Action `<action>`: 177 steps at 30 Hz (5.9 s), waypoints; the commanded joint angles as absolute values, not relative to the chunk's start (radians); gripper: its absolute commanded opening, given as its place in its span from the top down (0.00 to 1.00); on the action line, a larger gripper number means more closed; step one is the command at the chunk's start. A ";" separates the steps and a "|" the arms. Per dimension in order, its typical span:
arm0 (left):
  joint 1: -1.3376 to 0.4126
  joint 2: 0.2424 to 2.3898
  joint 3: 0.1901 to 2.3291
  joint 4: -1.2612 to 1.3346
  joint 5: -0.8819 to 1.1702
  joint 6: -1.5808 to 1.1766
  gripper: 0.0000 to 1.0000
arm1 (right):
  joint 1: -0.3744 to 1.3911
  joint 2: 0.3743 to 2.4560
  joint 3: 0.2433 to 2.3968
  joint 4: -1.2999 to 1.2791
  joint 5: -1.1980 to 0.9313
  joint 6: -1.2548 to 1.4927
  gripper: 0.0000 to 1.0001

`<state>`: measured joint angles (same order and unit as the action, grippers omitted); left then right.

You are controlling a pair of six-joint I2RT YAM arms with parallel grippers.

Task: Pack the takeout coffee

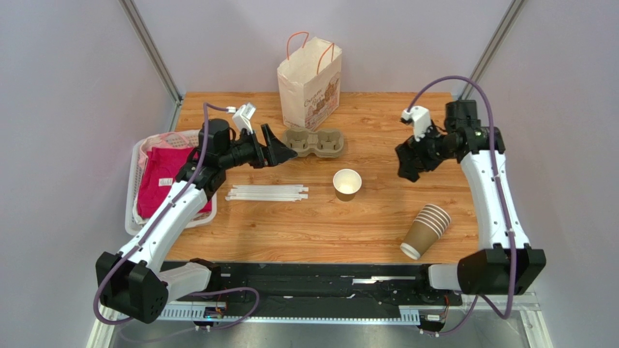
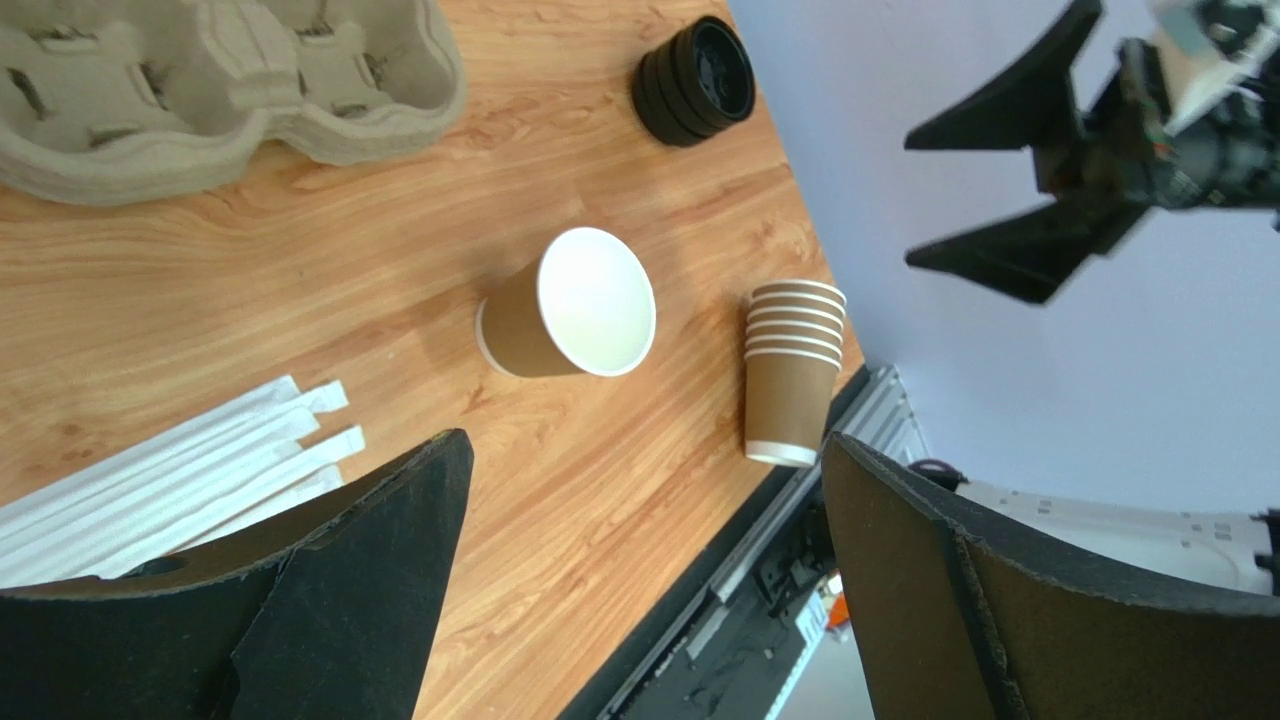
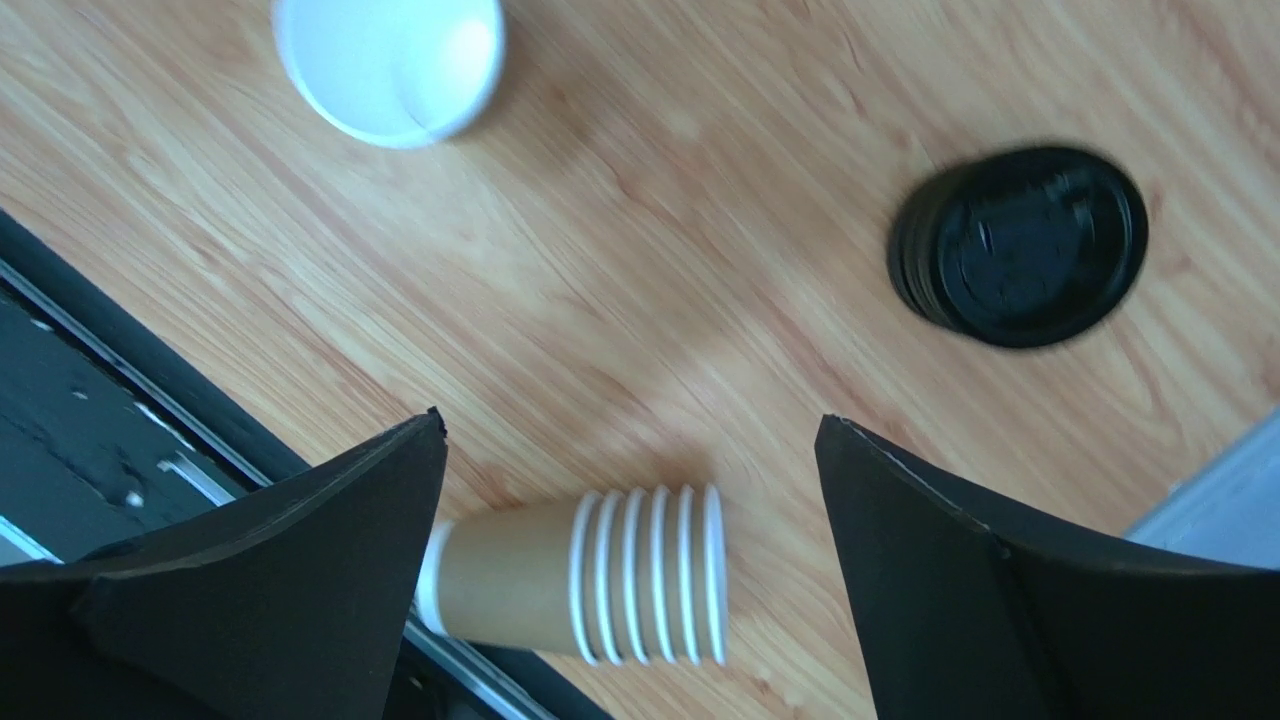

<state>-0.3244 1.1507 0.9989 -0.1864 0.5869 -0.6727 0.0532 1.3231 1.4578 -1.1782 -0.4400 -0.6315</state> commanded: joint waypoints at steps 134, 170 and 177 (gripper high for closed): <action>-0.301 1.203 1.118 -0.291 0.600 -0.497 0.05 | -0.221 1.770 1.876 -0.839 -0.448 -0.492 0.33; -0.299 1.290 1.378 -0.485 0.587 -0.144 0.07 | -0.040 2.008 1.758 -1.042 -0.183 -0.465 0.60; -0.301 1.290 1.365 -0.477 0.583 -0.144 0.07 | -0.040 2.013 1.764 -1.045 -0.175 -0.476 0.76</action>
